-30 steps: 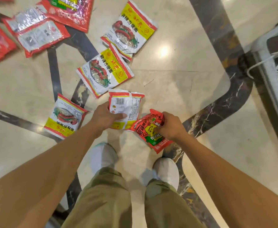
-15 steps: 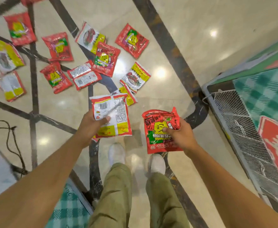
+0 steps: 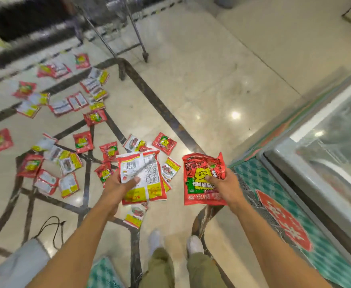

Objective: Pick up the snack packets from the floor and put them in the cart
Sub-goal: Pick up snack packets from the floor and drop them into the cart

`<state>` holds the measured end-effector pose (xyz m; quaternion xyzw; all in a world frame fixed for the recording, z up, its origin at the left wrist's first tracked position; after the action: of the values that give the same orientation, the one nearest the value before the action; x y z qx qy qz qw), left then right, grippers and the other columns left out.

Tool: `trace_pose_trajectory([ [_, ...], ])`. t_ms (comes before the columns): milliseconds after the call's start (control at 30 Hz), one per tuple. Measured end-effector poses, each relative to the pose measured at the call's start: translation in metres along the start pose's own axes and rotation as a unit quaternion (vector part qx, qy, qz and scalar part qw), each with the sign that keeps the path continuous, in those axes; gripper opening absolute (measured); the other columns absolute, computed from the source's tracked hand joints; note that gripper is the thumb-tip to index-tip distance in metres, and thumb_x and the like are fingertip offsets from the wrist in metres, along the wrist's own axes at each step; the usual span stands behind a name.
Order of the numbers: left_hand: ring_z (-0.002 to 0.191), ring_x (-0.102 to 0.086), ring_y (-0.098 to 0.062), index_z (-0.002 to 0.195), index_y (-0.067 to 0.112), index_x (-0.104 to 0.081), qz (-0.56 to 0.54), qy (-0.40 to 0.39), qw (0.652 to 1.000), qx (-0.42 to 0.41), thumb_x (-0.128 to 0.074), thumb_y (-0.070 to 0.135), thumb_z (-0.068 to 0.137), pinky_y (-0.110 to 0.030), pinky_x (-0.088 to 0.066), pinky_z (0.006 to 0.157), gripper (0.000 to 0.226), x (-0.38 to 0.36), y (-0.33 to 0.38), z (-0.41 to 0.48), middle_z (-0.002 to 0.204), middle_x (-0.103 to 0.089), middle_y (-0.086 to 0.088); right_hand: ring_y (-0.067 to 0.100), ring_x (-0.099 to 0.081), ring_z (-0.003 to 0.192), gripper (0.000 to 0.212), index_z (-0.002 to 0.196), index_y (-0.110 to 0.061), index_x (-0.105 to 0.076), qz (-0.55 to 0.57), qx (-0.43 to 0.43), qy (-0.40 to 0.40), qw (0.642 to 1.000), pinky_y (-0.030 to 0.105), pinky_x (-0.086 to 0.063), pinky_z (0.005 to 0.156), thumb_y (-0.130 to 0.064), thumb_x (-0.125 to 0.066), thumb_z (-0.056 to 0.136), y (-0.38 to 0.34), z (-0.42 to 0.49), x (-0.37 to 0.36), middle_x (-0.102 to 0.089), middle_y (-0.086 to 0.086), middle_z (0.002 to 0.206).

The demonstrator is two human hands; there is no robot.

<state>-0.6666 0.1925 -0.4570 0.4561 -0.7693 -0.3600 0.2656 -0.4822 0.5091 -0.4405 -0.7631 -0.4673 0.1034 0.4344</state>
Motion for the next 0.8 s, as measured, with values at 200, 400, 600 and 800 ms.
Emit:
trace_pose_trajectory([
  [200,0.103,-0.075,-0.029,0.125,0.013,-0.067,-0.024,-0.045,0.995,-0.082,-0.075,0.000,0.088,-0.043,-0.061,0.087,0.040,-0.002,0.111,-0.036,0.113,-0.078,-0.008,0.016,-0.078,0.082,0.031,0.110,-0.018,-0.064,0.037,0.071,0.049,0.996,0.037,-0.064,0.077,-0.006,-0.080,0.087,-0.097,-0.047,0.030,-0.079,0.000,0.095],
  [400,0.103,-0.074,-0.036,0.121,0.013,-0.070,-0.007,-0.055,0.990,-0.127,-0.078,0.002,0.087,-0.054,-0.059,0.092,0.037,-0.013,0.194,-0.034,0.110,-0.078,-0.010,0.014,-0.078,0.077,0.029,0.107,-0.017,-0.067,0.088,0.134,0.089,0.983,0.031,-0.062,0.069,-0.005,-0.082,0.085,-0.171,-0.056,0.064,-0.080,-0.002,0.089],
  [600,0.096,-0.077,-0.033,0.115,0.019,-0.071,-0.009,-0.054,0.988,-0.146,-0.078,0.004,0.087,-0.053,-0.061,0.087,0.032,-0.047,0.271,-0.001,0.106,-0.079,-0.008,0.023,-0.079,0.081,0.028,0.110,-0.018,-0.067,0.115,0.170,0.082,0.975,0.037,-0.062,0.072,-0.009,-0.080,0.087,-0.233,-0.020,0.099,-0.081,0.003,0.094],
  [800,0.090,-0.078,-0.029,0.116,0.019,-0.069,-0.007,-0.032,0.985,-0.167,-0.080,0.008,0.086,-0.048,-0.063,0.081,0.034,-0.101,0.345,0.067,0.102,-0.080,-0.005,0.025,-0.079,0.082,0.026,0.111,-0.020,-0.067,0.123,0.193,0.055,0.972,0.042,-0.064,0.073,-0.012,-0.079,0.090,-0.305,0.070,0.144,-0.081,0.003,0.095],
])
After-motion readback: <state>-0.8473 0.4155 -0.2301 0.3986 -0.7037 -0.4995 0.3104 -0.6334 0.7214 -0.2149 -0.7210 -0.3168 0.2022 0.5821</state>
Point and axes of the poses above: each hand's wrist, its own z-axis towards the middle knuckle, its own x-axis out of the back of the hand, y = z × x, the point moved 9 cm from there along z, towards the middle knuckle
